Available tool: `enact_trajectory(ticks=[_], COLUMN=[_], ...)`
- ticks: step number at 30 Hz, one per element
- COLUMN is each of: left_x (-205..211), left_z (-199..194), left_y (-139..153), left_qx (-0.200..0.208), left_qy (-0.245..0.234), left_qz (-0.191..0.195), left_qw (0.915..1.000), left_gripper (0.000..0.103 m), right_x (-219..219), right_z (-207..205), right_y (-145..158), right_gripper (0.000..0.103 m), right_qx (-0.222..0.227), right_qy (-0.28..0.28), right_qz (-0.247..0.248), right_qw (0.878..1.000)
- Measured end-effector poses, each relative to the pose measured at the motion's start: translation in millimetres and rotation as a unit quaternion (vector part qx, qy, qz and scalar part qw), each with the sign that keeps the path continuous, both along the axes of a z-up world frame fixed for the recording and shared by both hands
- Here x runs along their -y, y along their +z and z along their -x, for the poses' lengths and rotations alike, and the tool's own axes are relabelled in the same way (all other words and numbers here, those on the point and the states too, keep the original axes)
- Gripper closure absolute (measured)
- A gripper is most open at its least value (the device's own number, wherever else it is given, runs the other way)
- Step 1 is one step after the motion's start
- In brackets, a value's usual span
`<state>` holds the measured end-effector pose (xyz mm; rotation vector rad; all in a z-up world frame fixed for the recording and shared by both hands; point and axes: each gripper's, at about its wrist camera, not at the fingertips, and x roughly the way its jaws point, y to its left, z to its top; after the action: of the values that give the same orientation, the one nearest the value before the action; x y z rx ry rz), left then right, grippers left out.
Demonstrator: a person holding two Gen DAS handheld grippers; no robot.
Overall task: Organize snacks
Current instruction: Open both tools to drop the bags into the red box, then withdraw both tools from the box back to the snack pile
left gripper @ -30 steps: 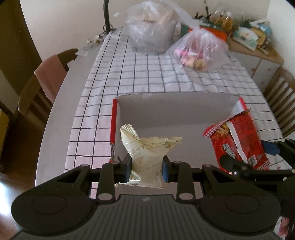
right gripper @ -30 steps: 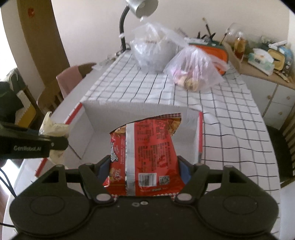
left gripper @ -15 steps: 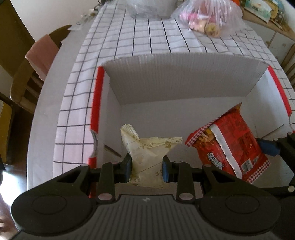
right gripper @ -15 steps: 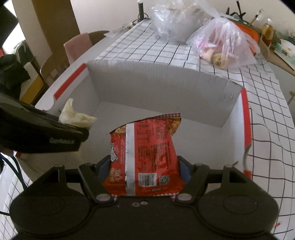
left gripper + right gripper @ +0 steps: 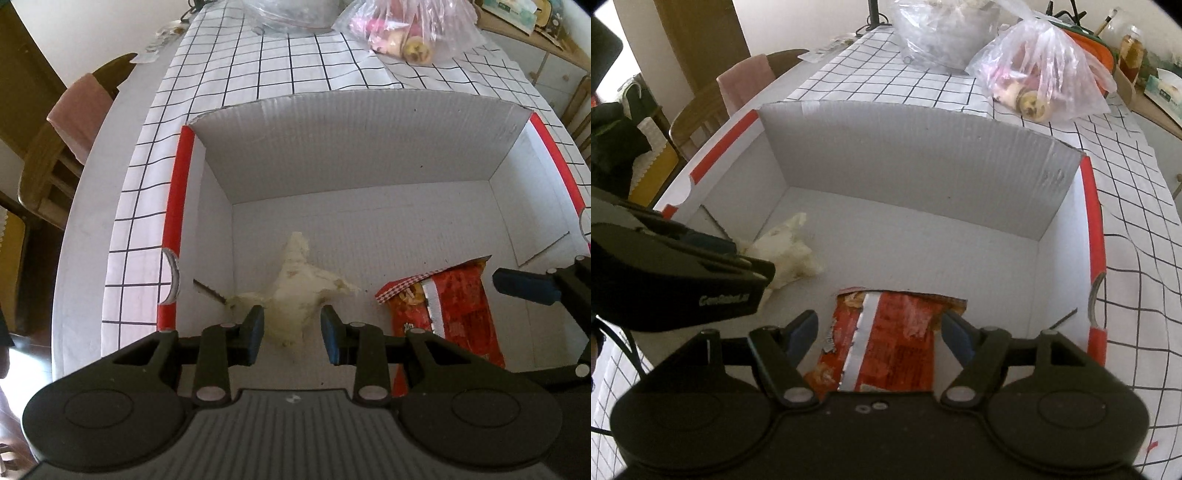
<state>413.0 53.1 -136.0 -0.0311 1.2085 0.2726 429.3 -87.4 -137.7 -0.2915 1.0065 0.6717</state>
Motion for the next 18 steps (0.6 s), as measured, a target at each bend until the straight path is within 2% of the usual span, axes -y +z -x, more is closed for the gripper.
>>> enact_trajectory(ticks=[2, 5, 9, 18], left_x=[-0.4, -1.3, -2.7, -1.9], left_z=[3.9, 10.1, 20.5, 47.0], left_y=[4.9, 14.3, 28.5, 64.3], left_qx=[0.009, 0.025, 0.047, 0.099], left_qy=[0.001, 0.005, 0.013, 0.024], left_qz=[-0.001, 0.004, 0.002, 0.002], left_qw=[1.0, 0.9997, 0.9988, 0.9947], left_gripper=[0.058, 0.056, 0.046, 0.045], right_x=[1.2, 3.0, 7.8, 21.8], right_z=[2.5, 5.2, 10.2, 23.0], right_y=[2.2, 6.8, 15.7, 46.9], right_gripper=[0.024, 0.021, 0.019, 0.014], right_qx=[0.003, 0.005, 0.013, 0.039], right_qy=[0.001, 0.001, -0.001, -0.007], right_qz=[-0.002, -0.007, -0.015, -0.039], right_qw=[1.0, 1.0, 1.0, 0.998])
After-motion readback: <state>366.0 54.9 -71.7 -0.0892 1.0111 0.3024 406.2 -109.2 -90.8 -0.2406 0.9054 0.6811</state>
